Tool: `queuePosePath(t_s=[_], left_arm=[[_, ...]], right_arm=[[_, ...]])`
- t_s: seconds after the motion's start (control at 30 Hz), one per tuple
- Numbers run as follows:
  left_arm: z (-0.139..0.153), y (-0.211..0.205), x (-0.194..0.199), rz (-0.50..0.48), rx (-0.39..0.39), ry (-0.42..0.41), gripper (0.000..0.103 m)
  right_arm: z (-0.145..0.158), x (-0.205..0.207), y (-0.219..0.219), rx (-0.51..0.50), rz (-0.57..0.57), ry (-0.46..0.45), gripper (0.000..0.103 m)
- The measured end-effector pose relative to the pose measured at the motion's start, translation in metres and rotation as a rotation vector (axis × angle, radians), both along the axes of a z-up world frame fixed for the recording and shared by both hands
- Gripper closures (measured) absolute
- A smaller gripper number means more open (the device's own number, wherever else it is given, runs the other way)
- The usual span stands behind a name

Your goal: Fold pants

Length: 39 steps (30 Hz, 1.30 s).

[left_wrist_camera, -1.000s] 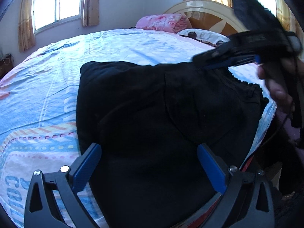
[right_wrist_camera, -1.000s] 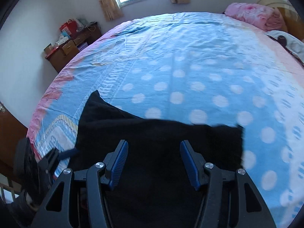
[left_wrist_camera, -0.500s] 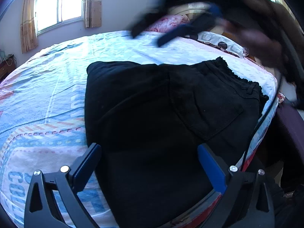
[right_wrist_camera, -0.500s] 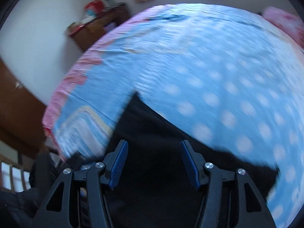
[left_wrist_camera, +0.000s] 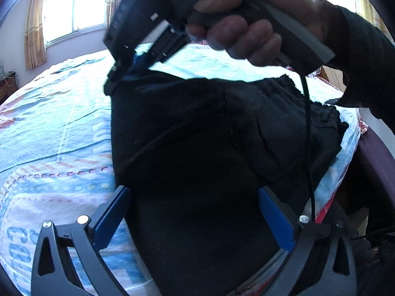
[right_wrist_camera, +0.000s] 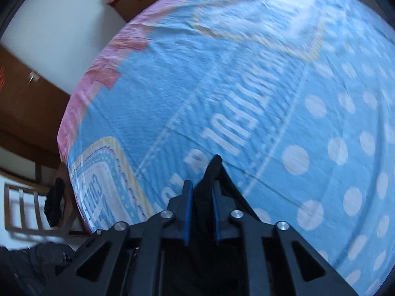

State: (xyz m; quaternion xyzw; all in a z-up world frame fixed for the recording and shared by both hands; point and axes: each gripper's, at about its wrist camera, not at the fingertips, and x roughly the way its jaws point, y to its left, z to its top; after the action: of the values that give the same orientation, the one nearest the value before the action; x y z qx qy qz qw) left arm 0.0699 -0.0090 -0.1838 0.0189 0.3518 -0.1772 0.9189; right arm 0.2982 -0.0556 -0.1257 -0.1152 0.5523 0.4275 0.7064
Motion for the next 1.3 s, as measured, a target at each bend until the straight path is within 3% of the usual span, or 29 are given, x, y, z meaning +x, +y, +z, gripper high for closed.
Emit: queuePosePath(t_s=[0.13, 0.2, 0.27, 0.37, 0.4, 0.43, 0.47, 0.53, 0.7, 0.8, 0.97, 1.07, 1.13, 1.2, 1.23, 1.3], left_arm=[[-0.002, -0.001, -0.001, 0.002, 0.005, -0.011, 0.000], [-0.003, -0.003, -0.002, 0.002, 0.009, -0.011, 0.000], [-0.003, -0.002, -0.002, 0.002, 0.009, -0.010, 0.000], [-0.003, -0.004, -0.002, 0.002, 0.015, -0.009, 0.000], [-0.003, -0.006, 0.000, 0.002, 0.016, -0.005, 0.000], [-0.002, -0.006, 0.001, 0.003, 0.013, 0.000, 0.000], [-0.001, -0.004, 0.002, 0.006, 0.002, 0.007, 0.000], [0.006, 0.002, 0.004, 0.031, -0.023, 0.019, 0.000], [0.035, 0.040, 0.011, 0.133, -0.130, -0.022, 0.000], [0.049, 0.058, 0.031, 0.164, -0.132, -0.036, 0.000], [0.068, 0.055, 0.091, 0.160, -0.047, -0.062, 0.000], [0.063, 0.036, 0.132, 0.121, 0.078, -0.037, 0.000], [0.050, 0.023, 0.156, 0.145, 0.223, -0.024, 0.000], [0.036, 0.019, 0.163, 0.154, 0.320, -0.025, 0.000], [0.030, 0.021, 0.167, 0.149, 0.324, 0.001, 0.000], [0.026, 0.030, 0.174, 0.154, 0.256, 0.040, 0.000]], right_arm=[[0.004, -0.001, 0.015, 0.016, 0.013, -0.098, 0.099], [-0.011, 0.007, 0.019, -0.036, -0.001, -0.139, 0.099], [-0.030, 0.015, 0.019, -0.038, -0.015, -0.081, 0.099], [-0.017, 0.017, 0.005, 0.034, -0.026, -0.049, 0.098], [-0.011, 0.017, -0.003, 0.054, -0.040, -0.040, 0.096], [-0.003, 0.015, -0.012, 0.063, -0.054, -0.044, 0.087], [0.005, 0.012, -0.023, 0.065, -0.067, -0.063, 0.068], [0.022, 0.001, -0.050, 0.051, -0.090, -0.113, 0.054], [0.036, -0.028, -0.108, 0.009, -0.129, -0.183, 0.054], [0.029, -0.051, -0.137, 0.001, -0.136, -0.187, 0.054], [0.006, -0.086, -0.149, -0.061, -0.106, -0.243, 0.054], [-0.011, -0.099, -0.153, -0.051, -0.107, -0.192, 0.054], [-0.020, -0.107, -0.157, -0.099, -0.107, -0.233, 0.054], [-0.028, -0.115, -0.164, -0.130, -0.096, -0.236, 0.054], [-0.030, -0.119, -0.166, -0.135, -0.093, -0.237, 0.054], [-0.033, -0.129, -0.169, -0.173, -0.053, -0.259, 0.054]])
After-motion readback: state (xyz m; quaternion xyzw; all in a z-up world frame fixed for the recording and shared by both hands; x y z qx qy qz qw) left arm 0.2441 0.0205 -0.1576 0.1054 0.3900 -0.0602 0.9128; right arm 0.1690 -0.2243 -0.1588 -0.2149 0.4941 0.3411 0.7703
